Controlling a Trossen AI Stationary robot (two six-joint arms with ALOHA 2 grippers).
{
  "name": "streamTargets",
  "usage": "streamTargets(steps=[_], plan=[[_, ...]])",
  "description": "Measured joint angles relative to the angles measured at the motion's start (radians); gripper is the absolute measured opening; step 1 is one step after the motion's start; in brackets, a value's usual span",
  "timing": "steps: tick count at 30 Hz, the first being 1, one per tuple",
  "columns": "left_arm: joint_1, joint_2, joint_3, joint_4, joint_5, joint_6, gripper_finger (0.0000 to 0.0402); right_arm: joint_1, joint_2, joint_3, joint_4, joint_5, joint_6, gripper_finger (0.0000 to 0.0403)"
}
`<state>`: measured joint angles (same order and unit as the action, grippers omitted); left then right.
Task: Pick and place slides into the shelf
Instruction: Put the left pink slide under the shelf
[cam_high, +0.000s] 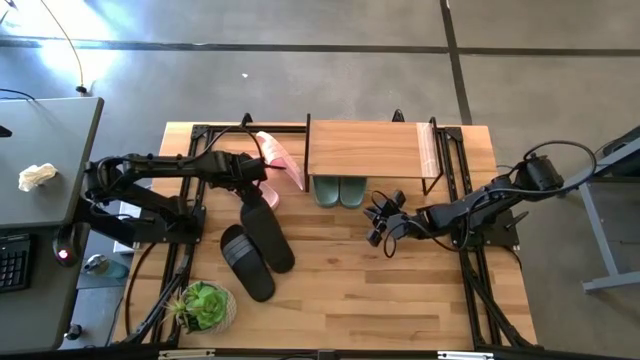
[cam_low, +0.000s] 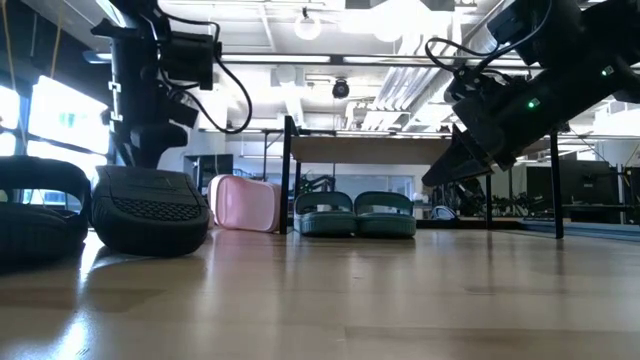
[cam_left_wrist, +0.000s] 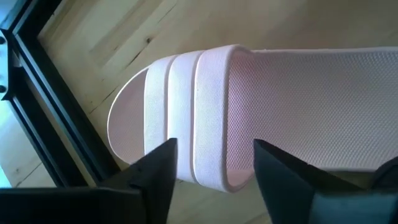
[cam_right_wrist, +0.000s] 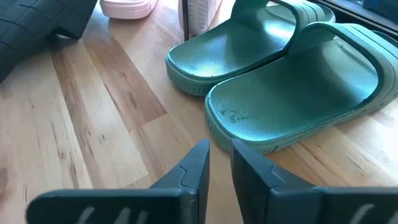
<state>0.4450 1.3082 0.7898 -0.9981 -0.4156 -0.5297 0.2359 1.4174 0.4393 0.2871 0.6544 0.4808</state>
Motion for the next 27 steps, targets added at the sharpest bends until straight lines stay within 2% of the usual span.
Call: streamTargets(steps=[5, 11, 19, 27], plan=[[0.000, 0.047, 0.000, 0.003, -0.010, -0.001, 0.0230, 0.000, 0.000, 0.000, 0.001, 0.000, -0.009, 0.0058], [0.000, 0.129, 0.000, 0.007, -0.047, -0.002, 0.0230, 0.000, 0.000, 0.000, 0.001, 0.004, -0.011, 0.0058], [0.000, 0.168, 0.000, 0.005, -0.141, -0.029, 0.0203, 0.000, 0.000, 0.000, 0.001, 0.004, -0.011, 0.0058], [0.001, 0.168, 0.000, 0.004, -0.142, -0.047, 0.0145, 0.000, 0.000, 0.000, 0.001, 0.004, -0.011, 0.0058]])
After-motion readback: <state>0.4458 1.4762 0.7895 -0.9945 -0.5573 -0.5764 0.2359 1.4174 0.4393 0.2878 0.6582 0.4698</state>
